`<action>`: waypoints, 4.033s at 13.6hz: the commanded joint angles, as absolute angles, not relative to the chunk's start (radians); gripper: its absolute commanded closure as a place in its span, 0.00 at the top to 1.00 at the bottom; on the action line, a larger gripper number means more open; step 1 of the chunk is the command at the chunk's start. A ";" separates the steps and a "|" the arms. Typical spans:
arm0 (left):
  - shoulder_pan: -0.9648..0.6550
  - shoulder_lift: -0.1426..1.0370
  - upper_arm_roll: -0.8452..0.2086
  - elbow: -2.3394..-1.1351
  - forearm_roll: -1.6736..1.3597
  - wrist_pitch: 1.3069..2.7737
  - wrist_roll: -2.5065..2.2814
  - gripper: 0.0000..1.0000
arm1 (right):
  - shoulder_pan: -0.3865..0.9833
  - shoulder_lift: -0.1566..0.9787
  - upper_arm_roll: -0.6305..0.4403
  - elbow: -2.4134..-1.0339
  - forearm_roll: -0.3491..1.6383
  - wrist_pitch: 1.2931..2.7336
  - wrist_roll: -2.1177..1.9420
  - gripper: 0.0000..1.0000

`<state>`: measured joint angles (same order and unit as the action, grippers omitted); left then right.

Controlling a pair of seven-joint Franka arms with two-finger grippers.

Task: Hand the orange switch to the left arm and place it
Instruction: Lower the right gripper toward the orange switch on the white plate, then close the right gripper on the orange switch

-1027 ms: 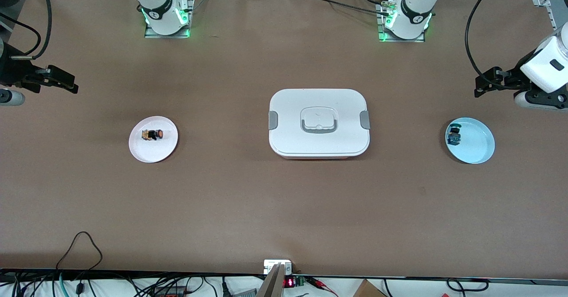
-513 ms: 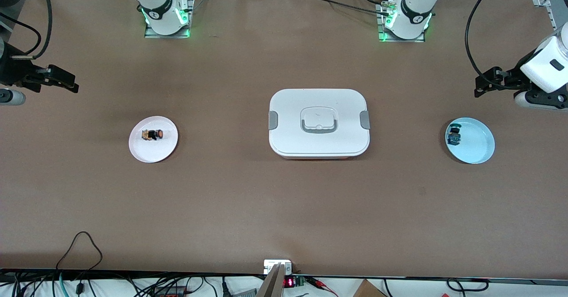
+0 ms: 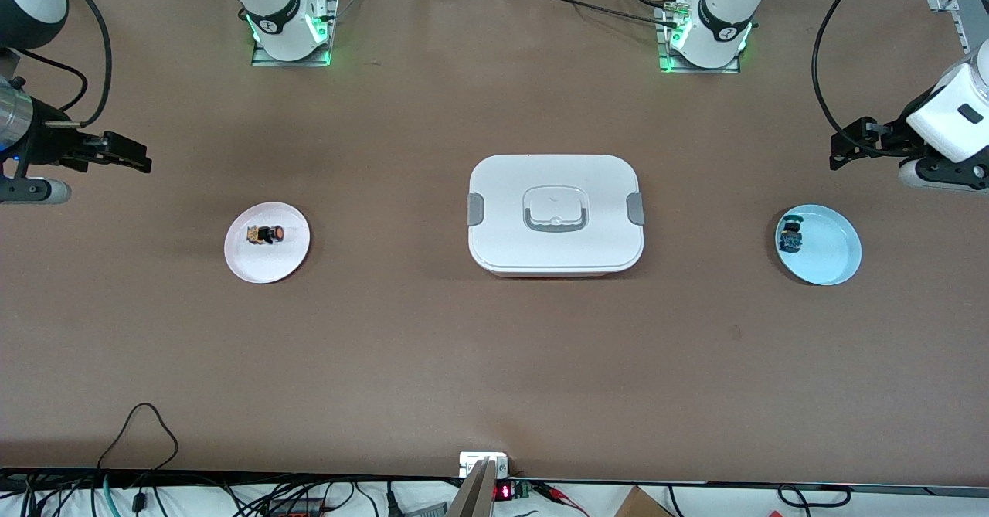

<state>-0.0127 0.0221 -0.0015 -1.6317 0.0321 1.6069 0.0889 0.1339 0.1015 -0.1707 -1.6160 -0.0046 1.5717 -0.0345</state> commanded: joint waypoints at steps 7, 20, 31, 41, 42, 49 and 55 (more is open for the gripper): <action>-0.018 0.037 -0.009 -1.605 0.060 1.598 0.100 1.00 | 0.132 0.210 -0.167 -1.612 0.014 1.690 -0.035 1.00; -0.017 0.035 -0.011 -1.603 0.058 1.595 0.094 1.00 | 0.166 0.291 -0.166 -1.920 0.002 2.109 -0.035 1.00; -0.017 0.035 -0.011 -1.603 0.060 1.598 0.094 1.00 | 0.202 0.391 -0.163 -2.103 0.006 2.350 -0.043 1.00; -0.017 0.035 -0.011 -1.603 0.060 1.600 0.094 1.00 | 0.226 0.448 -0.161 -2.103 0.009 2.390 -0.084 1.00; -0.017 0.035 -0.011 -1.603 0.060 1.600 0.094 1.00 | 0.225 0.452 -0.161 -2.103 0.009 2.390 -0.084 1.00; -0.017 0.035 -0.011 -1.603 0.060 1.598 0.094 1.00 | 0.222 0.468 -0.161 -2.102 0.014 2.391 -0.086 1.00; -0.017 0.035 -0.011 -1.603 0.060 1.598 0.094 1.00 | 0.224 0.482 -0.161 -2.102 0.014 2.390 -0.086 0.96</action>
